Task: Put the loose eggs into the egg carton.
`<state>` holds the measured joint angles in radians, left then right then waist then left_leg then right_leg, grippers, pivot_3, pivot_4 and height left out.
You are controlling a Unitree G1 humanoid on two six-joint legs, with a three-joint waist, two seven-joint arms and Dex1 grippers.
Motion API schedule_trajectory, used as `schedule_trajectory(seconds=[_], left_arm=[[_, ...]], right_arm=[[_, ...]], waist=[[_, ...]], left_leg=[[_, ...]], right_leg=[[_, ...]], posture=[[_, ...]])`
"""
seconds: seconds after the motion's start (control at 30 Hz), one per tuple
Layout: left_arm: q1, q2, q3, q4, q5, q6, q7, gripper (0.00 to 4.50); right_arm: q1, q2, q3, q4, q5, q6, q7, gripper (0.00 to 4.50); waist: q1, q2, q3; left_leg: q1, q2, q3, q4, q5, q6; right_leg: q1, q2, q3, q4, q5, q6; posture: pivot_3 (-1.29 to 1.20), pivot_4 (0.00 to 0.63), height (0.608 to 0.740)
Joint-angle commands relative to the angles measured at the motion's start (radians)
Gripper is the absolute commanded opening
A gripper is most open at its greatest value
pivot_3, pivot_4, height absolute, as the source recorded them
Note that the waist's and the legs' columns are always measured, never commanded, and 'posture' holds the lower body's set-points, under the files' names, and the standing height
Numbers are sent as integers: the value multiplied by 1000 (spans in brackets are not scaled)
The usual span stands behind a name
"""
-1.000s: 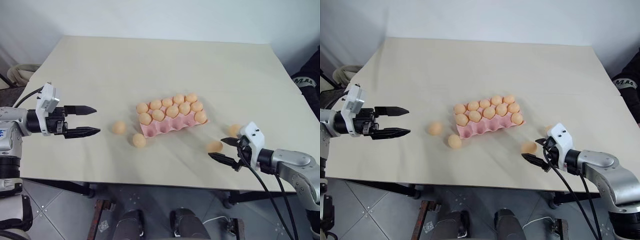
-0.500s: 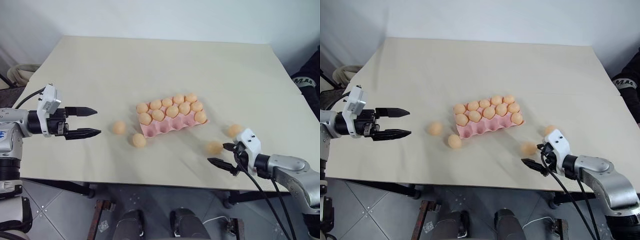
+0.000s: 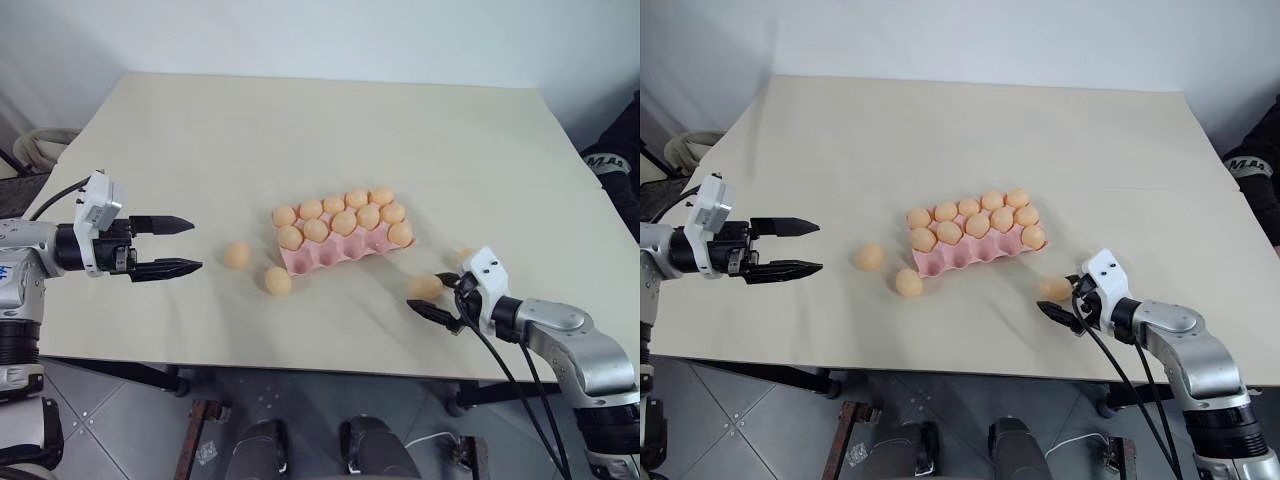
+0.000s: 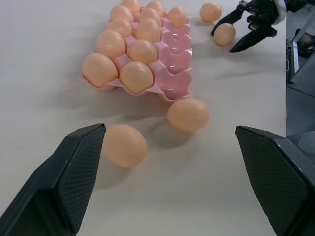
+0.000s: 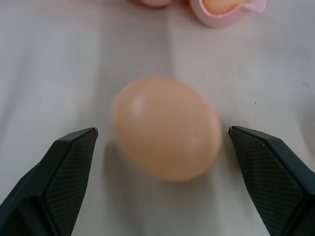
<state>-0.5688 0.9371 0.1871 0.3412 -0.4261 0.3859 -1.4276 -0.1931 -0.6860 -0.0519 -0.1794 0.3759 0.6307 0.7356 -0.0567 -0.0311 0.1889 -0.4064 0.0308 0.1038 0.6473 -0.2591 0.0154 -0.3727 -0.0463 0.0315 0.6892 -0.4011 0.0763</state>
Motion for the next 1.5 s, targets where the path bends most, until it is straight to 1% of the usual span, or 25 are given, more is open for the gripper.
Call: schedule_trajectory(seconds=[0.03,0.17,0.2,0.23,0.4,0.43,0.6,0.73,0.83,1.0,1.07,1.17,1.37,1.5], left_arm=[[11,24,40,-43,-27,2,10,4500],[20,25,45,-52,-30,5,17,4500],[21,25,46,-54,-31,5,19,4500],[23,25,47,-56,-32,5,22,4500],[26,26,48,-55,-33,3,26,4500],[26,26,48,-54,-33,3,27,4500],[26,24,45,-54,-35,1,32,4500],[23,21,41,-52,-35,0,34,4500],[23,20,40,-53,-38,-1,36,4500],[27,20,42,-58,-40,0,40,4500],[33,18,45,-66,-43,2,45,4500],[48,19,55,-80,-48,6,52,4500],[93,32,86,-119,-62,20,66,4500],[116,37,98,-144,-72,31,77,4500]], right_arm=[[-15,18,1,21,-11,-20,-7,4463],[-24,27,6,32,-17,-36,-2,4463],[-23,27,7,30,-18,-42,2,4092],[-21,28,5,25,-15,-42,5,3916],[-19,21,5,5,-9,-32,18,2155],[-20,18,4,-1,-6,-28,22,2011],[-60,13,-5,-40,8,-4,26,1958],[-148,25,14,-81,28,50,22,1958],[-240,63,35,-95,38,80,-1,1958],[-362,163,94,-102,40,128,-49,1958],[-382,204,134,-73,12,110,-70,1958],[-386,230,181,-15,-39,56,-77,1958],[-407,248,211,108,-104,-31,-75,1958],[-450,263,203,197,-139,-84,-73,1958]], waist=[[-1,0,0],[-1,0,0],[-1,0,0],[-1,0,0],[0,0,0],[0,0,0],[-1,0,0],[-3,0,0],[-3,0,0],[-2,0,0],[-2,0,0],[-2,0,0],[-3,0,0],[-8,0,0]], left_leg=[[0,0,0,0,0,0],[0,0,0,0,0,0],[0,0,0,0,0,0],[0,0,0,0,0,0],[0,0,0,0,0,0],[0,0,0,-1,0,0],[0,0,0,-1,0,0],[0,0,0,0,0,0],[0,0,0,-1,0,0],[-1,0,0,-1,0,0],[-1,0,-1,-2,0,0],[-2,0,0,-1,-1,0],[-2,0,-1,-1,-1,0],[-2,0,0,-1,-1,0]], right_leg=[[0,0,0,0,0,0],[0,0,0,1,0,0],[0,0,0,1,0,0],[0,0,0,0,0,0],[0,0,0,0,0,0],[0,0,0,0,0,0],[0,0,0,0,0,0],[0,0,0,0,0,0],[-1,0,0,0,0,0],[-2,0,0,0,0,0],[-2,0,-1,-1,0,0],[-2,0,-1,-1,0,0],[-2,-1,-1,-2,0,0],[-2,-1,-1,-1,0,0]], posture=[[0,150,740],[0,150,740],[0,150,740],[0,150,740],[0,150,740],[0,150,740],[0,150,740],[0,150,740],[0,150,740],[0,150,740],[0,150,740],[0,150,740],[0,150,740],[0,150,740]])
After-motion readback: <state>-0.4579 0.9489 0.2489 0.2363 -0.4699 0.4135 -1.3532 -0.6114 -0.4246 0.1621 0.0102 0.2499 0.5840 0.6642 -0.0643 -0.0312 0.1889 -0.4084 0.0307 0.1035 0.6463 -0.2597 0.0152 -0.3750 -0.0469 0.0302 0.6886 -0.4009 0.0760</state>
